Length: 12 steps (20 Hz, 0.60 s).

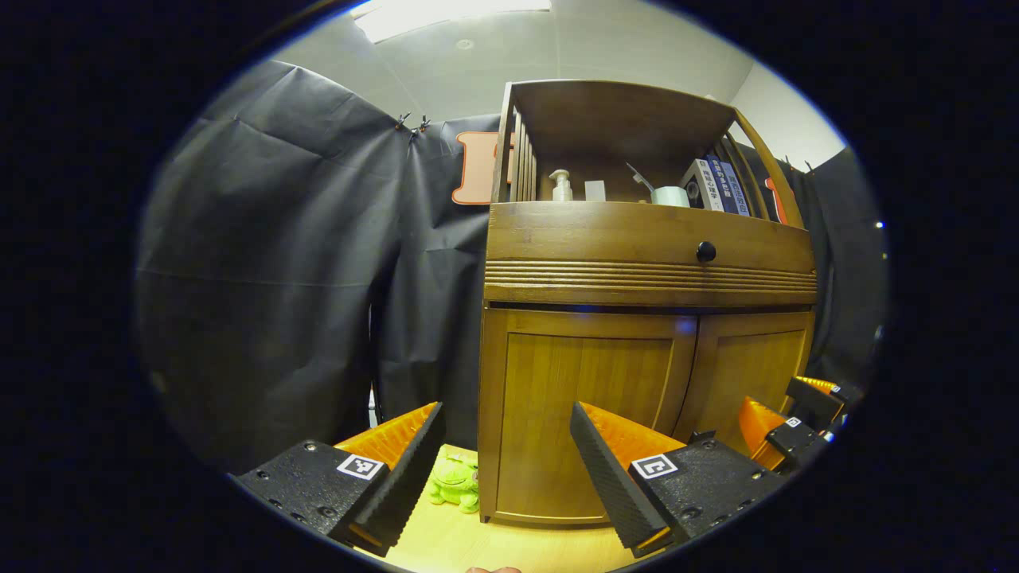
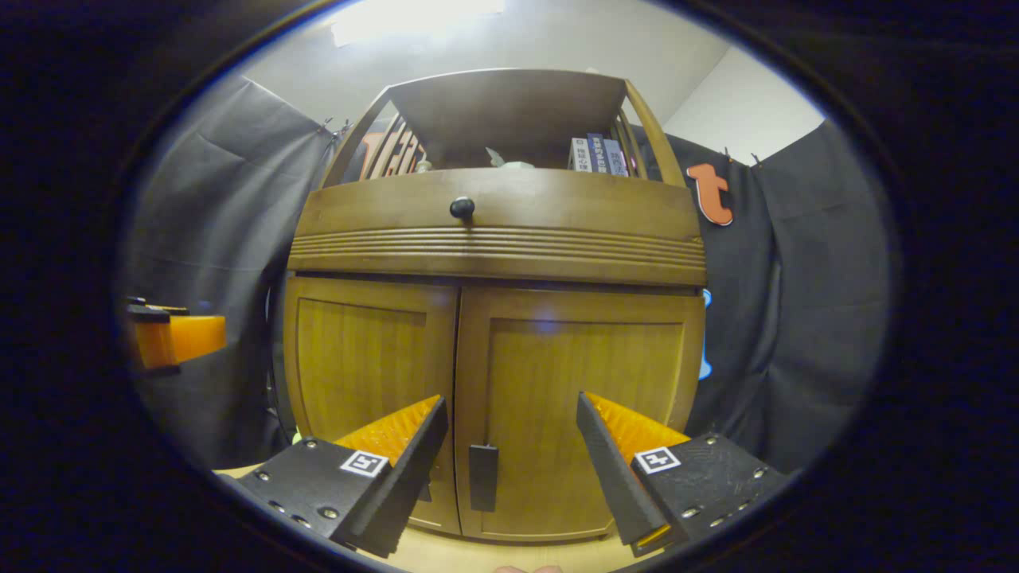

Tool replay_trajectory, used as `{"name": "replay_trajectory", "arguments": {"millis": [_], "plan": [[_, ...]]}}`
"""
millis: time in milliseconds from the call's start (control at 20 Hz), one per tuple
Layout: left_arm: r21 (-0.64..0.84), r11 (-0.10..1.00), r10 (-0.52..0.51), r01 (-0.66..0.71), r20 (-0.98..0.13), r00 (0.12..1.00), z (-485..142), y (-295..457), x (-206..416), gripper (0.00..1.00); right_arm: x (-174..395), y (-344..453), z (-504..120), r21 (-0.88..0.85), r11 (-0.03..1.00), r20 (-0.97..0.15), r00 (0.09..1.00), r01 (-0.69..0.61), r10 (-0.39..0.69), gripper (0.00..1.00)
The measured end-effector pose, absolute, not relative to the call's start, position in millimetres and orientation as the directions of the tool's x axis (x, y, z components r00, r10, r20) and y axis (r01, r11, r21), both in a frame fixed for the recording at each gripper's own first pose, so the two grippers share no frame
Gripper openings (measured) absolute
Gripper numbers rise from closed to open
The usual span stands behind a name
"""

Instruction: Open the right door of the double-door shoe cabinet with the right hand, and open the left door with the left hand.

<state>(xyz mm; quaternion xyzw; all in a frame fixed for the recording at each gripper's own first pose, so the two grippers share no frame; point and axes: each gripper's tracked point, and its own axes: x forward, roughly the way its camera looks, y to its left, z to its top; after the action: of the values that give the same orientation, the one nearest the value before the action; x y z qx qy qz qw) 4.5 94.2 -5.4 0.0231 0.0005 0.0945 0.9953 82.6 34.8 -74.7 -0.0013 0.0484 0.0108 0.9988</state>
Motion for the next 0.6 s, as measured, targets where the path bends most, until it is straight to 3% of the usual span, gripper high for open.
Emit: {"name": "replay_trajectory", "arguments": {"millis": [250, 350, 500, 600], "plan": [[0.067, 0.976, 0.207, -0.207, 0.012, 0.978, -2.7, 104.5, 4.4, 0.95, 101.4, 42.4, -127.0, -0.019, 1.0, -0.246, 0.969, -0.025, 0.019, 0.98], [0.067, 0.973, 0.222, -0.223, 0.015, 0.975, -2.5, 110.6, 2.8, 0.95, 109.2, 44.7, -141.9, -0.011, 1.0, -0.297, 0.955, -0.024, 0.02, 0.77], [0.064, 0.965, 0.253, -0.254, 0.016, 0.967, -3.6, 121.5, -1.0, 0.95, 117.0, 53.4, -160.3, 0.01, 0.999, -0.356, 0.933, -0.05, 0.051, 0.75], [0.058, 0.96, 0.273, -0.273, 0.021, 0.962, -2.5, 128.0, -4.0, 0.95, 123.0, 56.3, -177.4, 0.021, 0.999, -0.389, 0.92, -0.045, 0.05, 0.51]]}}
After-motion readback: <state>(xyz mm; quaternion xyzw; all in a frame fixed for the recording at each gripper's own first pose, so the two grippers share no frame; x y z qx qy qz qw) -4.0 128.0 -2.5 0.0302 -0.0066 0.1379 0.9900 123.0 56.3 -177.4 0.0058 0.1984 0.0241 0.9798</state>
